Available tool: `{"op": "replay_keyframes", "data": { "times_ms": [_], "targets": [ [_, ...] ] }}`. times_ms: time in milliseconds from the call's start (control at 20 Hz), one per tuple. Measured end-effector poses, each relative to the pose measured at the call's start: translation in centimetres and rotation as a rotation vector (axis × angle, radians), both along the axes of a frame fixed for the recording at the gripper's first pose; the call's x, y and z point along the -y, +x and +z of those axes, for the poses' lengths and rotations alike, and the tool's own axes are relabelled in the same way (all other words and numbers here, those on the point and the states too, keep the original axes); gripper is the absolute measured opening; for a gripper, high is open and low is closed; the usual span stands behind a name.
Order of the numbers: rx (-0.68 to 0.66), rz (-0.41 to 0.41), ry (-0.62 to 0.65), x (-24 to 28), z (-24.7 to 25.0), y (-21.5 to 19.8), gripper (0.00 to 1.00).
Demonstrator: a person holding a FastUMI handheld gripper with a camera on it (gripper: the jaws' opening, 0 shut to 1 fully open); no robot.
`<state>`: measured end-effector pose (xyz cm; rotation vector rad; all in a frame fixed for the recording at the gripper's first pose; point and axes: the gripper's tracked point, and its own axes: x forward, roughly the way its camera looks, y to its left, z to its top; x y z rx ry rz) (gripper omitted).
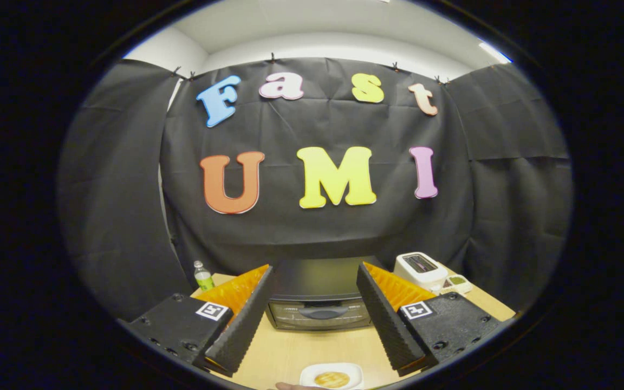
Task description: Open the toaster oven, put the food inside, and close the toaster oven door.
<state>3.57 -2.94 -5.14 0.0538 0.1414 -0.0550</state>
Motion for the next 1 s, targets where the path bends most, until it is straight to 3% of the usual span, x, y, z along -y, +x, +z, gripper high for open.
{"op": "replay_keyframes", "data": {
  "times_ms": [550, 800, 1000],
  "targets": [
    [-0.117, 0.034, -0.030, 1.3, -8.0, 6.8, 1.00],
    [-0.174, 0.022, -0.089, 0.7, -13.6, 9.7, 1.00],
    [-0.224, -0.015, -0.066, 1.3, -17.5, 11.9, 1.00]
  ]
}}
